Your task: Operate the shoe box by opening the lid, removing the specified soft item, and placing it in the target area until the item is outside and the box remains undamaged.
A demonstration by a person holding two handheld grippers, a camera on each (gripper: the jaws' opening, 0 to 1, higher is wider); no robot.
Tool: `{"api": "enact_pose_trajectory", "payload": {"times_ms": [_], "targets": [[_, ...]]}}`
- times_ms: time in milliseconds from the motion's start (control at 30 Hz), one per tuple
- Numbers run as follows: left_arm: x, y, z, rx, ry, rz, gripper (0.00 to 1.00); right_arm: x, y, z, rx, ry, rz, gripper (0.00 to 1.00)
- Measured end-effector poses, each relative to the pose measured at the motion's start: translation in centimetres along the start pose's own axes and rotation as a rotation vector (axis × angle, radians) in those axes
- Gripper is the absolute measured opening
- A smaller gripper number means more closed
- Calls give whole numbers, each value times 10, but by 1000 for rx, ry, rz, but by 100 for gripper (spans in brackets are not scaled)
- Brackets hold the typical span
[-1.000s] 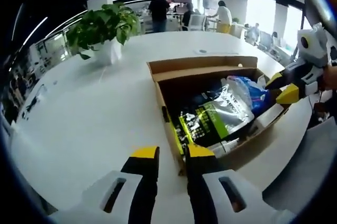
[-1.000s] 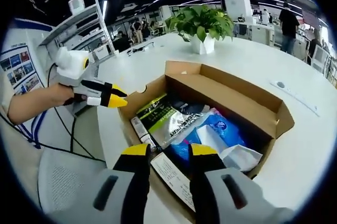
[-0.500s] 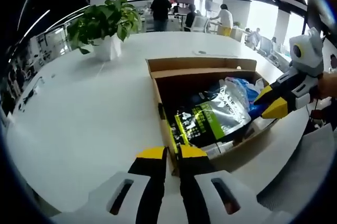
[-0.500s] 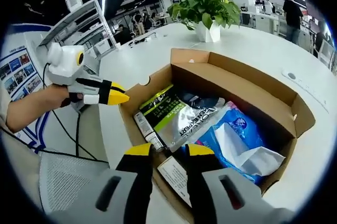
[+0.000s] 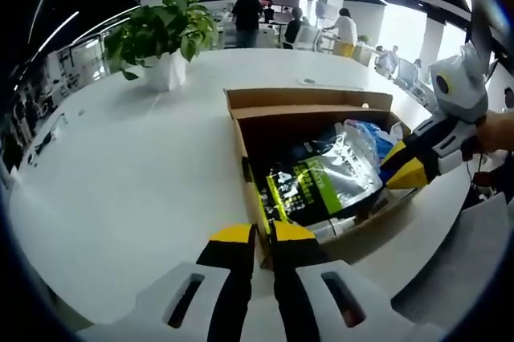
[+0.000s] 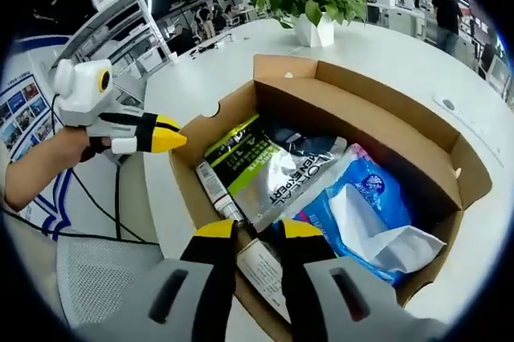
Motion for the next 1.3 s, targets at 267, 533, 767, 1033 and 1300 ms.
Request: {"api": "enact_pose_trajectory", "payload": {"times_ms": [267,533,767,1033,1300], "targets": [[0,0,0,2,-4,1,5,2,4,0,-10,39,7,16],[0,0,0,-3,3,6,5,1,2,0,-8,59,14,15],[0,1,0,-6,6,7,5,-1,-2,0,1,61,12,14],[1,0,0,-7,6,6,5,-1,-5,1,10,63,11,13],[1,0,0,-9,9,7,5,-4,-7,4,30,62,21,13]]}}
Point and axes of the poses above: the point that each gripper's makers call its tool centre point, and the gripper's own axes: y roughly forward along the fingers, x roughly to its right, z roughly out of its top, the point moved 2 cm from there along -y, roughly backward along the fingers, and after that the axes turned 9 degrees about -x, right-handed, at the moved point
